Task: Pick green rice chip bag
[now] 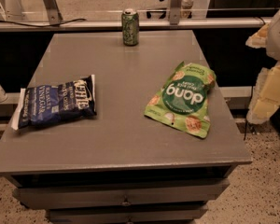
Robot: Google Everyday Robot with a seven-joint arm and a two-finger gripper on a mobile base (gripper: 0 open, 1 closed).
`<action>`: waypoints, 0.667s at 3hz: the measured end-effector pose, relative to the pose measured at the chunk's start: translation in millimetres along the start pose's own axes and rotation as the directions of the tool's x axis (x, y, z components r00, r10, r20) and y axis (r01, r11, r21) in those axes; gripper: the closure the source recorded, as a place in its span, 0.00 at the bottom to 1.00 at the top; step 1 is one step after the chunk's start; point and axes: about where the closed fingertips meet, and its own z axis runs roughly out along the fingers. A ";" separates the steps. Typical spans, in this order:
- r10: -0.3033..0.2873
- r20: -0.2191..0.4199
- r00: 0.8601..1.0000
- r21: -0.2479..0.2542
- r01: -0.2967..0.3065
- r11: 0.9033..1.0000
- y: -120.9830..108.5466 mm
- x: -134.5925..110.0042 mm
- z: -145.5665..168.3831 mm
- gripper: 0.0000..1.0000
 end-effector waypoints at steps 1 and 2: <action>0.000 0.000 1.000 0.000 0.000 1.000 0.0 0.0 0.0 0.00; -0.024 0.041 0.999 0.018 0.024 1.000 -4.7 -3.9 4.1 0.00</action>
Offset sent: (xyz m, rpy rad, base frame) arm 0.0172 0.0068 -0.0103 0.0749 -0.0626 0.0799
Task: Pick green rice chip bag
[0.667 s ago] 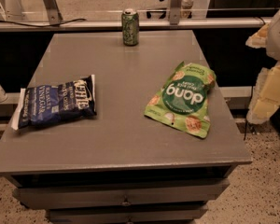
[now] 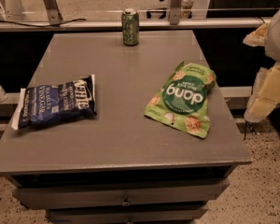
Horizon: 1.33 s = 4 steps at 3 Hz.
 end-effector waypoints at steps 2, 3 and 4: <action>-0.090 0.137 0.987 0.011 0.089 0.996 -40.9 -13.9 54.6 0.00; -0.095 0.173 0.980 -0.021 0.100 0.995 -61.6 -18.4 96.4 0.00; -0.072 0.186 0.980 -0.065 0.085 0.994 -76.0 -20.7 137.0 0.00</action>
Offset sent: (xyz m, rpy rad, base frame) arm 0.1029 0.0167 -0.0677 0.1661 -0.0646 0.1762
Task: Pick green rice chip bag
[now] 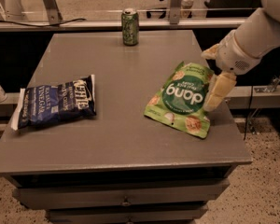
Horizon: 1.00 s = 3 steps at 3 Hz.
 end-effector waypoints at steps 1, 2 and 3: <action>0.029 0.001 1.000 -0.036 -0.029 0.999 -12.0 -0.1 24.9 0.18; 0.055 -0.003 0.999 -0.060 -0.055 0.997 -18.6 -3.2 32.7 0.41; 0.069 -0.006 0.998 -0.067 -0.069 0.995 -22.1 -5.6 30.0 0.65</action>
Offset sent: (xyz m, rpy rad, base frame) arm 0.0368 0.0151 -0.0250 0.0239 0.1115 -0.0471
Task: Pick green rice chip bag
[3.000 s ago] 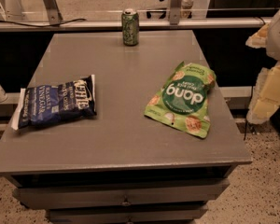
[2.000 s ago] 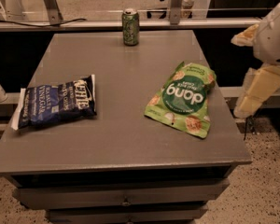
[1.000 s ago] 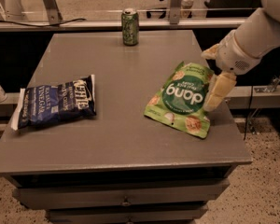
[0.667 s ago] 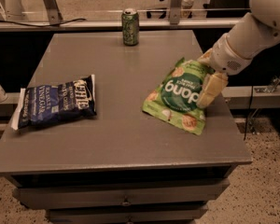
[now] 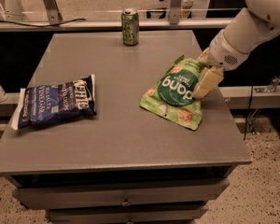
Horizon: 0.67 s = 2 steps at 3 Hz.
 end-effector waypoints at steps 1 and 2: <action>0.002 0.001 1.000 0.000 -0.002 1.000 -0.5 -1.7 -3.1 0.87; 0.033 0.051 0.998 -0.019 -0.032 0.999 -0.1 -13.3 -23.6 1.00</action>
Offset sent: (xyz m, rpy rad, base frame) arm -0.0095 0.0055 0.0741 0.1625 0.0467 -0.0454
